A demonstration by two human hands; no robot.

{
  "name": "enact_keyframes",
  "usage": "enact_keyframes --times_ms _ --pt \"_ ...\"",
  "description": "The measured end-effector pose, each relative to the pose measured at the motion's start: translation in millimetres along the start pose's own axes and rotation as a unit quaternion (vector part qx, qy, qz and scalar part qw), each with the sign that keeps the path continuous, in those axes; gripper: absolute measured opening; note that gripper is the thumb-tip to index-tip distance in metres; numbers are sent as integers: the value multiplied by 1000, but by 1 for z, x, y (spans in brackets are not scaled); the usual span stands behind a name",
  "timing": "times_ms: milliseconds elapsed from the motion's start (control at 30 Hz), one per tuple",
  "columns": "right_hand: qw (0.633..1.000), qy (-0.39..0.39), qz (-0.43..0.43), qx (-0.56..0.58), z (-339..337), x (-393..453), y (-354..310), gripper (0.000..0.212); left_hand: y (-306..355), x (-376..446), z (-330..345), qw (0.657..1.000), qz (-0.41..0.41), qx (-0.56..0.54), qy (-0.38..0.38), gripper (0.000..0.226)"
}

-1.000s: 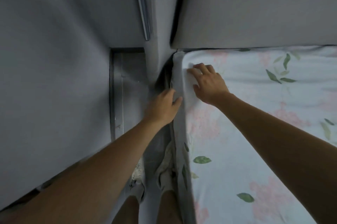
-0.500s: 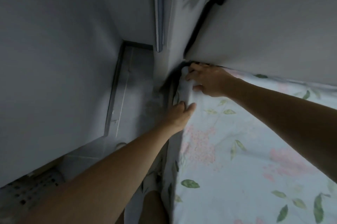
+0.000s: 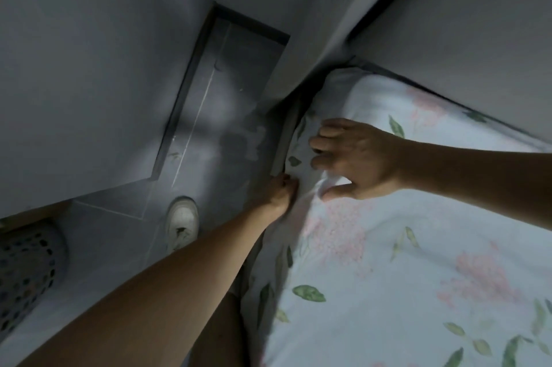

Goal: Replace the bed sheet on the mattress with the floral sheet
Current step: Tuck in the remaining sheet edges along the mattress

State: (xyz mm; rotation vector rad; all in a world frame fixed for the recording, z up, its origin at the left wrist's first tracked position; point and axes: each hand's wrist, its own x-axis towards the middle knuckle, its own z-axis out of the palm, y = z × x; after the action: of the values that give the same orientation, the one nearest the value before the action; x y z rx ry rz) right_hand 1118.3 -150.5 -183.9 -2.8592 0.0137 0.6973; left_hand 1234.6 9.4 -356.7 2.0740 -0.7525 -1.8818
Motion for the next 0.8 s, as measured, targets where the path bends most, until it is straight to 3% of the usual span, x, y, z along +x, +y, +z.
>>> enact_keyframes --times_ms 67,133,300,367,433,533,633,733,800 --pt "999 29 -18 2 2 10 0 57 1 2 0 1000 11 -14 6 34" --pt "999 13 -30 -1 1 17 3 61 3 6 2 1000 16 -20 10 29" --pt "993 -114 -3 -16 -7 33 1 82 10 35 9 989 18 -141 43 42" --pt "988 -150 -2 -32 -12 38 0 86 10 49 15 982 -11 -189 19 67" --pt "989 -149 -3 -23 -18 35 0 83 -16 93 36 968 -41 -246 24 83" --pt "994 -106 5 10 -26 24 -2 81 14 71 21 965 -24 -253 62 71" --pt "994 -108 15 4 -24 25 -6 82 20 48 12 981 27 -186 49 45" --pt "990 -143 20 -2 -26 31 -5 89 -3 13 1 996 81 16 15 55" --pt "987 -162 19 3 -26 32 -5 92 -28 -11 -2 983 127 108 77 54"
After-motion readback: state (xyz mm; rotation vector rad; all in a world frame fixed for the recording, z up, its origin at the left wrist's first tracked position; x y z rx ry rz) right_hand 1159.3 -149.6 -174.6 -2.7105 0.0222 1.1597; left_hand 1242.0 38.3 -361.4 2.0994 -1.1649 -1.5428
